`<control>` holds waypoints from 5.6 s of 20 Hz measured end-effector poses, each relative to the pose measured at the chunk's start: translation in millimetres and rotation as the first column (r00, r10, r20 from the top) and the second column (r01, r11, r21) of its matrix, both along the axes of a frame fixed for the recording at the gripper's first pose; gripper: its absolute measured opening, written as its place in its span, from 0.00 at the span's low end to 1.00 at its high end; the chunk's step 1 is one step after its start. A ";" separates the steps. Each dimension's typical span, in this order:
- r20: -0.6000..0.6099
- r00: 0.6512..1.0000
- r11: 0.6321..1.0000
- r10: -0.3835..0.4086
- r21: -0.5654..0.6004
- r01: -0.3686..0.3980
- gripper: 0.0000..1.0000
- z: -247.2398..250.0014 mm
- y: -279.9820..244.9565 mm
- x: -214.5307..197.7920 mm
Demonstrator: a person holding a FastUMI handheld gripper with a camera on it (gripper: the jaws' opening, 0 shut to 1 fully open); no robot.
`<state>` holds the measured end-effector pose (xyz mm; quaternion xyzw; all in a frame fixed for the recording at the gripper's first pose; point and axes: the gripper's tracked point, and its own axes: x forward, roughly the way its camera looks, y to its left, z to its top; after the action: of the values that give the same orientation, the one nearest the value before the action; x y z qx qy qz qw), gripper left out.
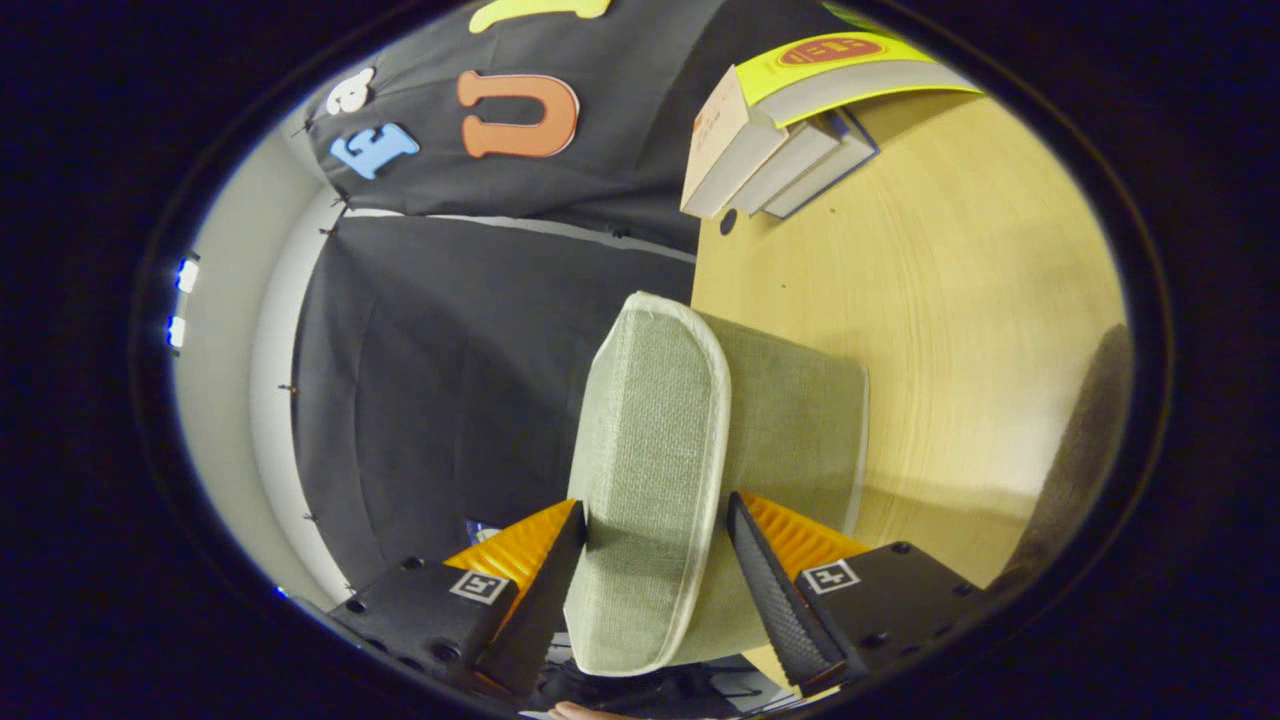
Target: Open the storage box then place both shoes into the box .Put the left shoe in first, then the right shoe, with the right side of both shoes facing outward in a uniform manner.
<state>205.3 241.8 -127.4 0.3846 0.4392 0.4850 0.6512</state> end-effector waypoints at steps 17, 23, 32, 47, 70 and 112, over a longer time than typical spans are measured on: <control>0.189 0.971 0.983 -0.146 -0.082 0.164 0.29 6.5 -15.1 18.7; 0.247 0.950 0.968 -0.191 -0.112 0.224 0.10 42.1 -21.8 9.4; 0.290 0.935 0.963 -0.206 -0.110 0.246 0.08 116.3 24.1 -18.1; 0.356 0.901 0.916 -0.248 -0.216 0.338 0.09 184.1 135.2 -43.2; 0.638 0.754 0.761 0.156 -0.565 0.320 1.00 136.0 169.1 -151.0; 0.278 0.948 0.202 -0.155 -0.930 0.306 0.32 -122.6 -199.1 -10.1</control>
<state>195.2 42.7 -250.0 -0.0666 0.5398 0.0319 0.8385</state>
